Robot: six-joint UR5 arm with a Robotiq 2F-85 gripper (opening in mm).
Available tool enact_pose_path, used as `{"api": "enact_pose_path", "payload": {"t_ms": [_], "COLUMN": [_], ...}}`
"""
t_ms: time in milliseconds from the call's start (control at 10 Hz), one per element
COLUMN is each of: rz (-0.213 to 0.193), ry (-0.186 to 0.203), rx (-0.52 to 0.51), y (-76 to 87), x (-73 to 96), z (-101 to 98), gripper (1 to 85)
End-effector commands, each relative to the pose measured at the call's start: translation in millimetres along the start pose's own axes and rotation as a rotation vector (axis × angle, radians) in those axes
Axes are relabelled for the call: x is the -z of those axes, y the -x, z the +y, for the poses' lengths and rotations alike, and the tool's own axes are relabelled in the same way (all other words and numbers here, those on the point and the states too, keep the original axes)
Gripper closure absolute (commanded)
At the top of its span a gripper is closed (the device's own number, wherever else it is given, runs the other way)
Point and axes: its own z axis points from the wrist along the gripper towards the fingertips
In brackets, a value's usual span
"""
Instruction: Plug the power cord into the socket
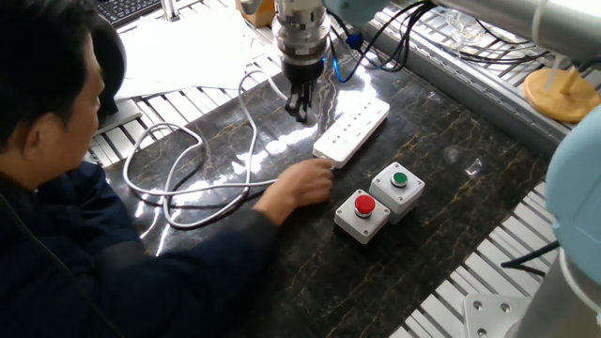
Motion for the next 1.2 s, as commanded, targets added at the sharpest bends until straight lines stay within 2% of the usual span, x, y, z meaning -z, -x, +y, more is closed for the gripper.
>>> {"api": "enact_pose_path", "payload": {"t_ms": [0, 200, 300, 400, 500, 600, 700, 800, 900, 1100], "rz": [0.024, -0.001, -0.026, -0.041, -0.048, -0.058, -0.071, -0.065, -0.055, -0.079], "ry": [0.005, -0.003, 0.006, 0.035, 0.018, 0.016, 0.030, 0.063, 0.048, 0.041], "rx": [0.011, 0.086, 0.113, 0.096, 0.063, 0.042, 0.025, -0.001, -0.040, -0.130], "y": [-40.3, -36.7, -42.2, -39.8, -24.9, -14.0, -10.3, -10.3, -7.3, 7.2], "x": [6.0, 6.5, -2.0, -11.7, -19.2, -23.9, -26.8, -26.5, -27.3, -34.7], "z": [-9.2, -13.0, -26.5, -29.2, -31.6, -29.4, -23.1, -11.6, -5.8, 9.6], "gripper": [84.0, 84.0, 84.0, 84.0, 84.0, 84.0, 84.0, 84.0, 84.0, 84.0]}}
